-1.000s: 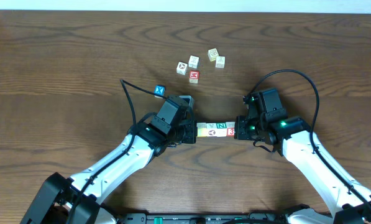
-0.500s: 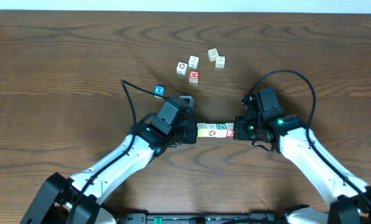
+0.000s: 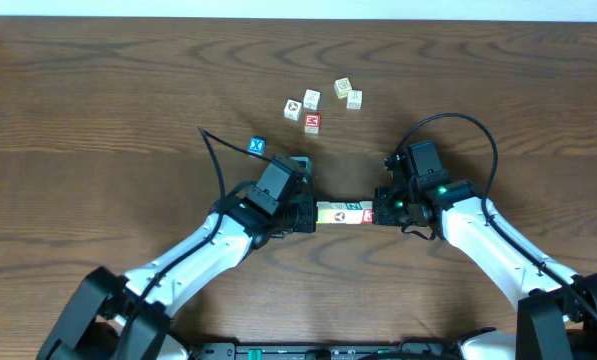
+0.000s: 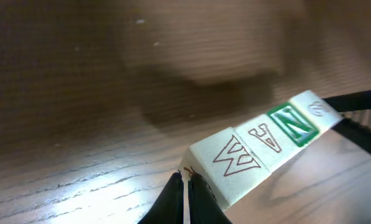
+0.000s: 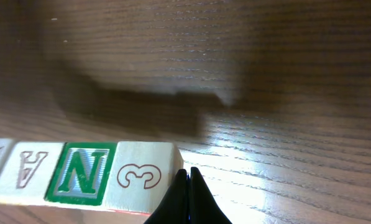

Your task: Lift 4 blocks

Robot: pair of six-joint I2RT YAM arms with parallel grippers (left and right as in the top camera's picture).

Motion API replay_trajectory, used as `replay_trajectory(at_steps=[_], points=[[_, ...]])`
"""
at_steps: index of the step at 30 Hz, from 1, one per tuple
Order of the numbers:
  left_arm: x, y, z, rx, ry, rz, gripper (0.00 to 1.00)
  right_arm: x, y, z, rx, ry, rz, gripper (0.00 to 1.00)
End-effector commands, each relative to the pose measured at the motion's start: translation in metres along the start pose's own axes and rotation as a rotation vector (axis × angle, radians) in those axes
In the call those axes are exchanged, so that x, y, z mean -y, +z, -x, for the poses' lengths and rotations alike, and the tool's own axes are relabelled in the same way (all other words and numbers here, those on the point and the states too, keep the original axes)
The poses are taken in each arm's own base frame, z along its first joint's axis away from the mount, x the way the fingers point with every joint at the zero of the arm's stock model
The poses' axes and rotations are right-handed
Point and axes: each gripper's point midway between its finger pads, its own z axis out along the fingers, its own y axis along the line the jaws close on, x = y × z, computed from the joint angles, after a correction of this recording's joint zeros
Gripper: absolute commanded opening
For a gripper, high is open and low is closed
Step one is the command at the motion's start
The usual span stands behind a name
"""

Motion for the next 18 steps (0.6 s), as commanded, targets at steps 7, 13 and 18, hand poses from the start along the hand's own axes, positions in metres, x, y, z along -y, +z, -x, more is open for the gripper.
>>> replay_trajectory(at_steps=[7,13,18], points=[[0.0282,0.0031,0.0004,-0.028,0.04,-0.089,0.07,-0.0334,-0.0002,-0.0126,-0.057,-0.033,0.145,0.01],[0.0259,0.0062,-0.0016,-0.038,0.037,-0.083,0.07,-0.0327,0.0002,-0.0143,-0.064,-0.034,0.142,0.01],[0.0236,0.0093,-0.0034,-0.047,0.034,-0.076,0.07,-0.0308,0.0031,-0.0168,-0.078,-0.03,0.136,0.01]])
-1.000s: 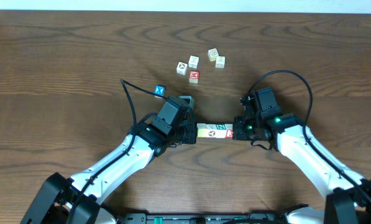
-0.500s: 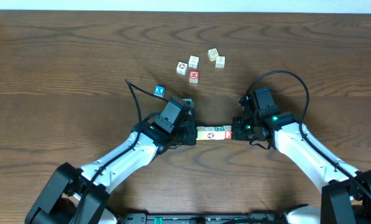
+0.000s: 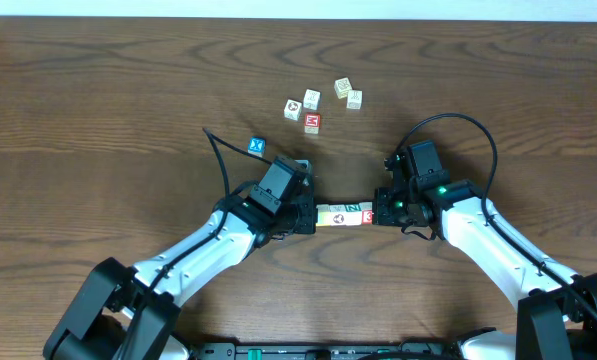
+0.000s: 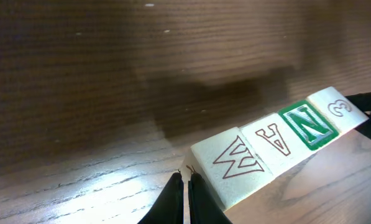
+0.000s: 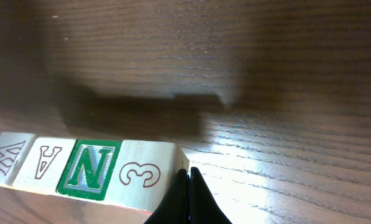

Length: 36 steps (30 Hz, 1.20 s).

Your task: Lift 4 blocks

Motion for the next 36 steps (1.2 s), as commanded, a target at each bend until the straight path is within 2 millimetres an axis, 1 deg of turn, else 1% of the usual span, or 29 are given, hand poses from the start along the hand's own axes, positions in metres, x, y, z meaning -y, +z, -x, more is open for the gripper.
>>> replay_trajectory(at_steps=[1,7,17,28,36], points=[[0.029,0.001,0.002,-0.019,0.043,-0.09,0.07,-0.031,0.003,-0.016,-0.073,-0.031,0.133,0.01],[0.024,0.007,-0.001,-0.036,0.036,-0.074,0.07,-0.037,0.005,-0.021,-0.081,-0.059,0.131,0.01],[0.024,0.008,-0.001,-0.035,0.036,-0.073,0.07,-0.042,0.01,-0.028,-0.089,-0.077,0.097,0.01],[0.021,0.008,0.0,-0.026,0.036,-0.057,0.07,-0.033,0.012,-0.036,-0.109,-0.062,0.057,0.01],[0.019,0.009,0.0,-0.026,0.039,-0.047,0.07,-0.026,0.018,-0.043,-0.114,-0.05,0.05,0.01]])
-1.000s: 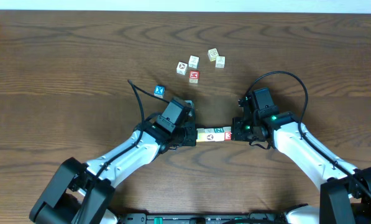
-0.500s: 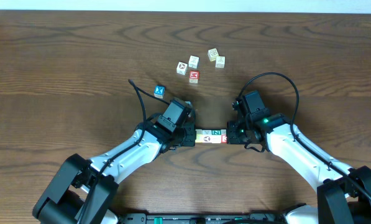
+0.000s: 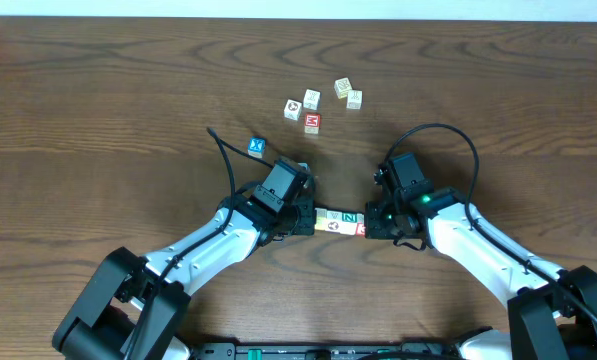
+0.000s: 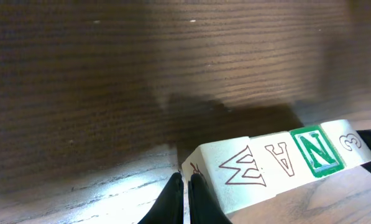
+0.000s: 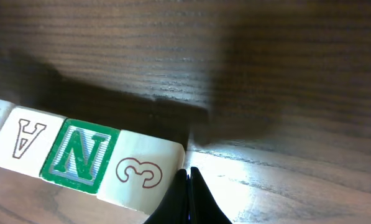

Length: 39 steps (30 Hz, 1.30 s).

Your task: Lift 4 blocks

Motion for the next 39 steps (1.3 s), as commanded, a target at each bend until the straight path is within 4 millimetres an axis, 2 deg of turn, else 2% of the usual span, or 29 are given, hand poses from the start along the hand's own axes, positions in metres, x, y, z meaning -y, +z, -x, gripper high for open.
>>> replay_trajectory(at_steps=[1,6,16,24,30,35,39], points=[[0.029,0.0,0.003,-0.016,0.045,-0.092,0.07,-0.027,0.004,-0.014,-0.051,-0.012,0.122,0.01],[0.024,0.009,-0.003,-0.047,0.032,-0.077,0.08,-0.028,0.004,-0.011,-0.037,-0.008,0.129,0.01],[0.023,0.009,-0.003,-0.046,0.032,-0.076,0.07,-0.03,0.004,-0.008,-0.027,-0.012,0.134,0.01],[0.023,0.009,-0.004,-0.048,0.032,-0.075,0.07,-0.024,0.005,-0.018,-0.062,-0.003,0.111,0.01],[0.018,0.009,-0.01,-0.071,0.033,-0.055,0.07,-0.02,0.005,-0.018,-0.059,-0.001,0.088,0.01],[0.015,0.009,-0.011,-0.074,0.044,-0.037,0.08,-0.018,0.006,-0.017,-0.053,-0.001,0.076,0.05],[0.009,0.01,-0.01,-0.065,0.042,-0.006,0.12,-0.008,0.006,-0.019,-0.056,0.004,0.023,0.08]])
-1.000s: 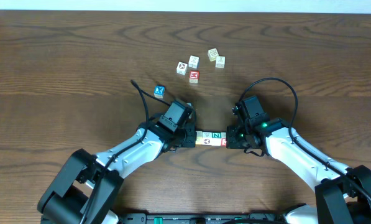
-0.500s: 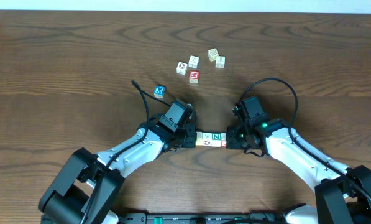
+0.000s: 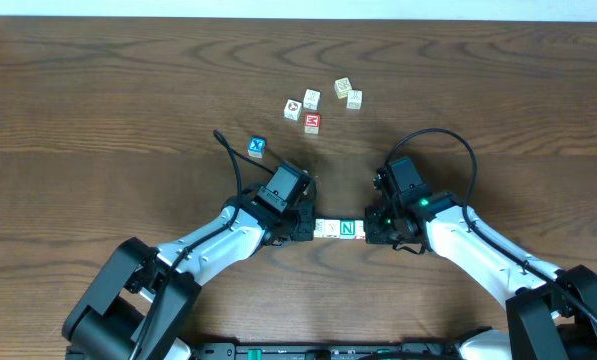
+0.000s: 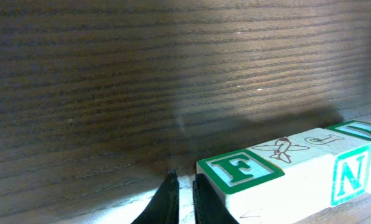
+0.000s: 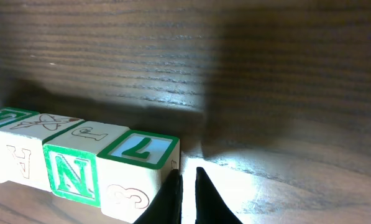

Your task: Lift 4 blocks

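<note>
A row of four letter blocks (image 3: 338, 229) lies on the wooden table between my two grippers. In the left wrist view its near end is the green F block (image 4: 244, 169), touching the table. The right wrist view shows the other end block (image 5: 138, 163), a green figure on top and a 3 on its side. My left gripper (image 4: 184, 183) sits at the row's left end, fingers parted by a narrow gap with nothing between them. At the right end, my right gripper (image 5: 186, 177) stands the same way. Each inner finger touches or nearly touches its end block.
A blue block (image 3: 256, 147) lies behind my left arm. Several loose blocks (image 3: 311, 110) are scattered further back, two more (image 3: 348, 93) to their right. Cables arch over both wrists. Bare wood table (image 3: 98, 120) lies all around.
The row was tilted above the table, pressed between my two shut grippers. Now it rests flat on the wood with other faces up, and both pairs of fingers have parted slightly.
At first the row of W, A, N and 3 hung above the table, clamped end to end by both shut grippers, its shadow well below. At the two later moments it was lower and nearer me. Now it lies on the table.
</note>
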Robot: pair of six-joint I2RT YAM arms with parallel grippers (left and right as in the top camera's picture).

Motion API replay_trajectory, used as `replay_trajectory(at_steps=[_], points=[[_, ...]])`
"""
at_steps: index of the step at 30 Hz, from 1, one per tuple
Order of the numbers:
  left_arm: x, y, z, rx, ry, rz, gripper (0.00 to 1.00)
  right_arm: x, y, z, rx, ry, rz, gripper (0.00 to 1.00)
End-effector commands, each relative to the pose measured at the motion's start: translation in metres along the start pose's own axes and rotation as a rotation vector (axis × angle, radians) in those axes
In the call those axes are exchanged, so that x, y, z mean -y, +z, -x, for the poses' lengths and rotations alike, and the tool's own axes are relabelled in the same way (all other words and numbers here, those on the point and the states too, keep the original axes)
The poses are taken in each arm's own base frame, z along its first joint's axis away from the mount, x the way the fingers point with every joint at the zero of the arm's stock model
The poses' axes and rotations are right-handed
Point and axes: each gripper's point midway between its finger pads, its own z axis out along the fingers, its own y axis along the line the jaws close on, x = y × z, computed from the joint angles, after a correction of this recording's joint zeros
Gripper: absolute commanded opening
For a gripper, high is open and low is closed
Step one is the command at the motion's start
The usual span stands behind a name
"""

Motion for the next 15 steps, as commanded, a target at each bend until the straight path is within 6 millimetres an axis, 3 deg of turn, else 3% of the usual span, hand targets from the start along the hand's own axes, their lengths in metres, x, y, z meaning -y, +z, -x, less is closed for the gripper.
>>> replay_trajectory(at_steps=[1,15], points=[[0.018,-0.003,0.006,0.004,0.049,-0.04,0.12,-0.006,0.002,-0.008,-0.029,-0.011,0.013,0.08],[0.003,-0.003,0.01,0.029,0.083,0.043,0.13,0.02,0.0,-0.006,0.0,-0.009,-0.132,0.06]])
